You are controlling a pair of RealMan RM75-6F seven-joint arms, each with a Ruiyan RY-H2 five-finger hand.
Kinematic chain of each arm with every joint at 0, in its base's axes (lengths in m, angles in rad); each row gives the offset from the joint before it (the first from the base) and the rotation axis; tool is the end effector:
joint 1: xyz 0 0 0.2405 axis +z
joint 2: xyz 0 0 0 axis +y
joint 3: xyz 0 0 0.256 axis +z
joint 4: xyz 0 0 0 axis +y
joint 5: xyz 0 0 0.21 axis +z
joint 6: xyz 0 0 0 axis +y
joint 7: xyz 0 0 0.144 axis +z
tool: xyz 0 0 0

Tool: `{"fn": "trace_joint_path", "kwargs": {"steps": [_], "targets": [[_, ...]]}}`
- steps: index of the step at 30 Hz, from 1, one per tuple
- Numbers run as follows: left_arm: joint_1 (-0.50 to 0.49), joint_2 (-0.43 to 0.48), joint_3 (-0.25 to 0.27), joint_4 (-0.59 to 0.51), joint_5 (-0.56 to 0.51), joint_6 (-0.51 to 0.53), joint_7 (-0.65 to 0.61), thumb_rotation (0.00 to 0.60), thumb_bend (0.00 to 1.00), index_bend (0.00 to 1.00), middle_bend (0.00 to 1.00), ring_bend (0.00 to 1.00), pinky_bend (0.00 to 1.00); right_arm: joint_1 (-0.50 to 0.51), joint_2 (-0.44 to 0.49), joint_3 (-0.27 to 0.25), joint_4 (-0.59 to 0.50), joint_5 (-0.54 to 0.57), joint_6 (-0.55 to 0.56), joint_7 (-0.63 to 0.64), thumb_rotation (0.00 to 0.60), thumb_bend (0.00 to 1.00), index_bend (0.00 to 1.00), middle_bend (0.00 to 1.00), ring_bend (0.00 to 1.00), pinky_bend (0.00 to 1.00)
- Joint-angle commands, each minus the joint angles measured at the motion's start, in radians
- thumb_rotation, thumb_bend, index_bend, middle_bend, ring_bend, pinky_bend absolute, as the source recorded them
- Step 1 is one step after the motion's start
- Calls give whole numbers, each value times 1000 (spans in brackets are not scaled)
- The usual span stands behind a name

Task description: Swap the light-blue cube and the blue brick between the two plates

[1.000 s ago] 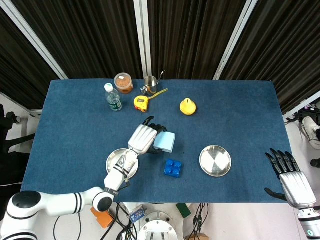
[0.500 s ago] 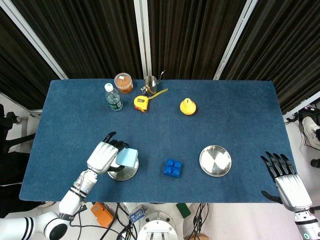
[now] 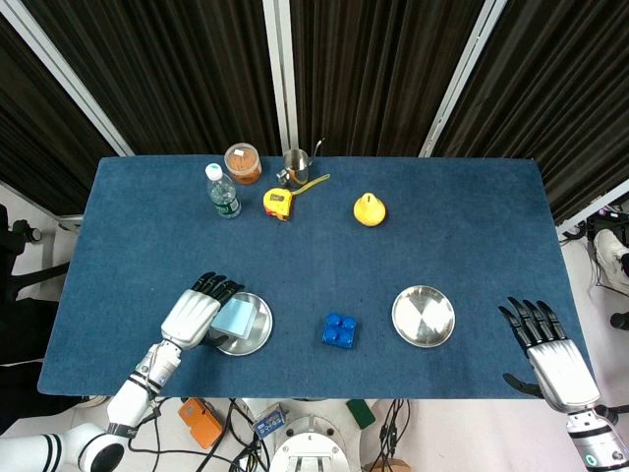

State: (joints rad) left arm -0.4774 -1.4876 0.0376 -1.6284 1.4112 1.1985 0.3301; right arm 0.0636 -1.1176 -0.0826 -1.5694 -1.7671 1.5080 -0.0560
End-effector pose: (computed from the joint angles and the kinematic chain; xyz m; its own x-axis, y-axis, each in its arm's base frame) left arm -0.1956 0.2390 -0.0048 0.4496 0.2455 0.8588 0.8503 -0.4121 -0.3273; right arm -0.2975 -0.1416 0.1337 0.5020 -0.1009 0.8590 -0.8473 -0.2566 0.4650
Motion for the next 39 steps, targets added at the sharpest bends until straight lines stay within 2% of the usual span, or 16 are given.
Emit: {"fn": "trace_joint_path", "kwargs": {"steps": [1, 5, 8, 12, 14, 17, 20, 26, 27, 29, 31, 34, 36, 39], "targets": [[18, 42, 13, -75, 35, 30, 1, 600, 0, 83, 89, 47, 113, 58, -3, 5, -48, -36, -70, -16, 600, 196, 0, 0, 0, 0], [51, 122, 45, -188, 89, 80, 11, 600, 0, 82, 86, 40, 113, 167, -12, 29, -158, -36, -237, -71, 600, 196, 0, 0, 0, 0], [96, 188, 77, -234, 152, 153, 28, 600, 0, 82, 85, 39, 113, 252, -69, 65, -227, 20, -393, -147, 600, 196, 0, 0, 0, 0], [164, 241, 107, -218, 210, 252, 0, 600, 6, 82, 86, 36, 112, 354, -221, 123, -241, 175, -594, -265, 600, 197, 0, 0, 0, 0], [188, 251, 112, -195, 208, 272, -39, 600, 11, 82, 86, 36, 112, 394, -307, 153, -221, 264, -657, -305, 600, 196, 0, 0, 0, 0], [212, 258, 113, -159, 200, 283, -80, 600, 16, 82, 85, 36, 112, 436, -415, 185, -181, 359, -691, -365, 600, 196, 0, 0, 0, 0], [230, 261, 112, -131, 210, 298, -109, 600, 19, 82, 86, 36, 112, 462, -484, 203, -161, 417, -687, -417, 600, 196, 0, 0, 0, 0], [253, 271, 101, -103, 239, 321, -144, 600, 20, 82, 85, 36, 113, 512, -544, 222, -142, 515, -674, -529, 600, 199, 0, 0, 0, 0], [255, 272, 99, -101, 239, 320, -149, 600, 20, 82, 85, 36, 113, 521, -552, 227, -134, 536, -673, -544, 600, 217, 0, 1, 0, 0], [258, 274, 94, -96, 236, 314, -156, 600, 21, 82, 85, 36, 112, 542, -569, 238, -118, 582, -671, -574, 600, 297, 15, 64, 28, 30], [260, 275, 90, -93, 235, 309, -161, 600, 21, 82, 85, 36, 112, 558, -574, 243, -112, 622, -672, -593, 600, 384, 145, 197, 153, 165], [264, 276, 83, -89, 236, 305, -167, 600, 22, 82, 86, 36, 113, 575, -585, 244, -98, 653, -648, -624, 600, 439, 397, 357, 327, 335], [266, 275, 78, -88, 238, 301, -170, 600, 23, 82, 86, 36, 112, 580, -593, 241, -93, 668, -626, -632, 600, 457, 522, 455, 432, 442], [269, 273, 74, -87, 244, 296, -168, 600, 23, 82, 85, 36, 112, 578, -592, 237, -98, 652, -585, -624, 600, 478, 629, 542, 521, 537]]}}
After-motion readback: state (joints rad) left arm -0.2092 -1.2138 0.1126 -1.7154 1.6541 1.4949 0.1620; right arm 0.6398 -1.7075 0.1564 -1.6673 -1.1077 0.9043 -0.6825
